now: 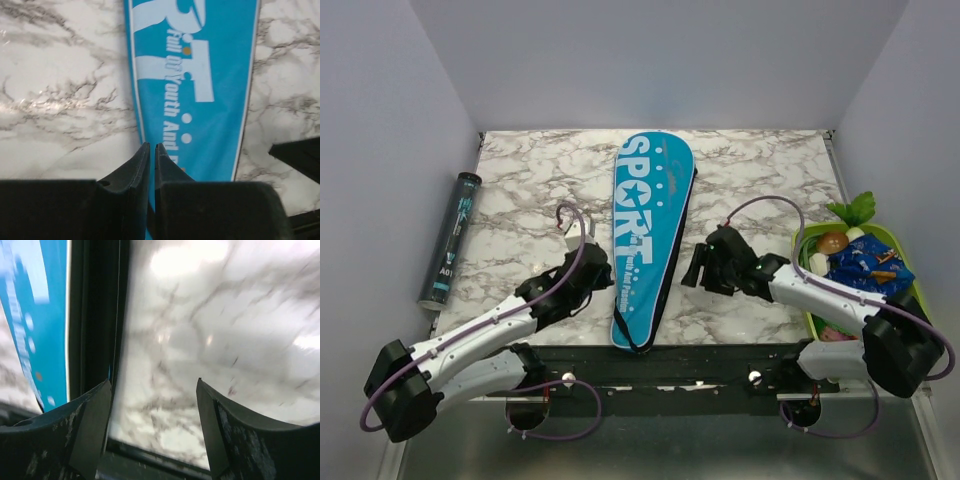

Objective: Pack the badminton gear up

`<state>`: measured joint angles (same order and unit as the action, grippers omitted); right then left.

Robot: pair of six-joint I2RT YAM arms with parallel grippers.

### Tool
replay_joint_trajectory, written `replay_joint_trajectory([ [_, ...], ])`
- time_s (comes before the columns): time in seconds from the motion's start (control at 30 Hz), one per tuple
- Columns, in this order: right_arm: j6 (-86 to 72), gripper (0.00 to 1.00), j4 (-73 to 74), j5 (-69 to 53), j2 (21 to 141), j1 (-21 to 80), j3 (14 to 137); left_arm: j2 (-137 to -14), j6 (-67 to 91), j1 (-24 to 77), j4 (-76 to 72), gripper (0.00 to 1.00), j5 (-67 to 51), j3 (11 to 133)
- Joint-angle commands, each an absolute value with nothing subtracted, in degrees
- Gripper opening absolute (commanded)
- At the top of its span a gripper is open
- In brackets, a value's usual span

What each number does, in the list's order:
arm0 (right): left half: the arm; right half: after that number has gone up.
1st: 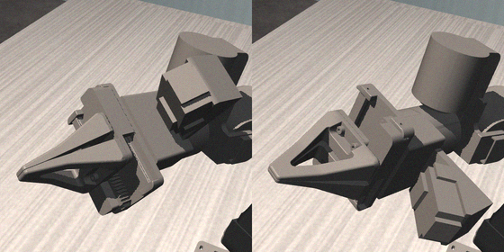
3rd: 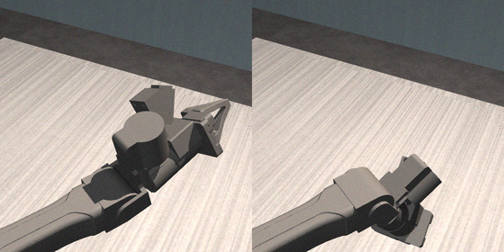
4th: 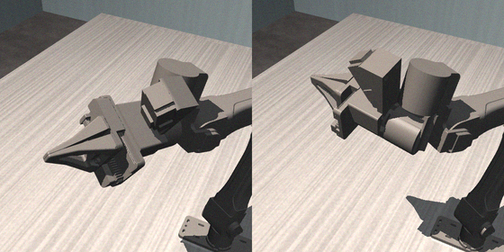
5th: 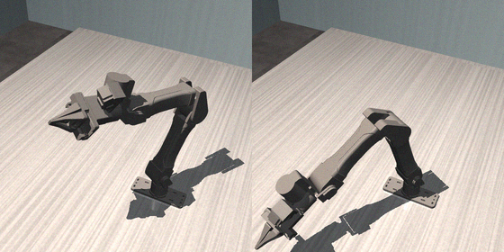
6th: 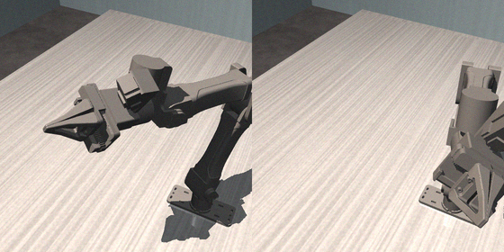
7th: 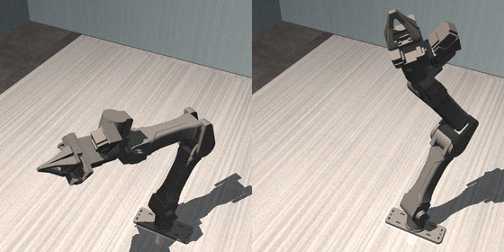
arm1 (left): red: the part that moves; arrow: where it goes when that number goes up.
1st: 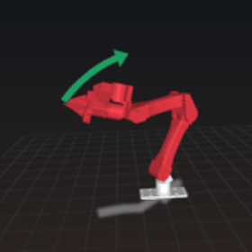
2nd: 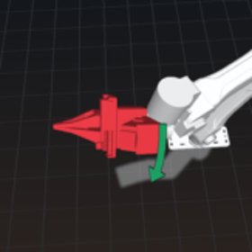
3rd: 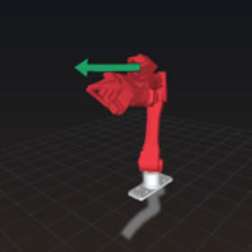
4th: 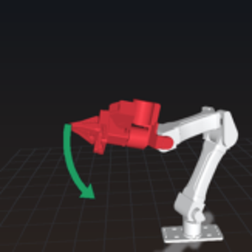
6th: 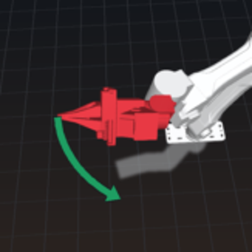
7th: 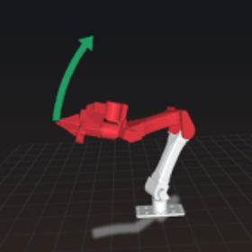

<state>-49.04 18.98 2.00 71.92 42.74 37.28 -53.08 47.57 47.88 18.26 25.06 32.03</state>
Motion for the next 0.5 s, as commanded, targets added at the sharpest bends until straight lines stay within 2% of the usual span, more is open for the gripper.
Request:
replay_joint_trajectory([
  [0.0, -45.8, 0.77, 22.0, 7.8, 75.1, 35.6, 44.8, -57.3, 43.2, 48.9, 14.2, 0.14, 17.7, 37.9],
  [0.23, -41.6, 0.77, 12.5, -3.9, 84.1, 21.7, 54.0, -69.0, 41.8, 50.4, 4.3, 0.14, 12.1, 41.8],
  [0.47, -42.5, 0.77, 9.8, -10.3, 99.0, 17.8, 65.3, -79.5, 42.9, 50.4, -5.8, 0.11, 7.1, 41.3],
])
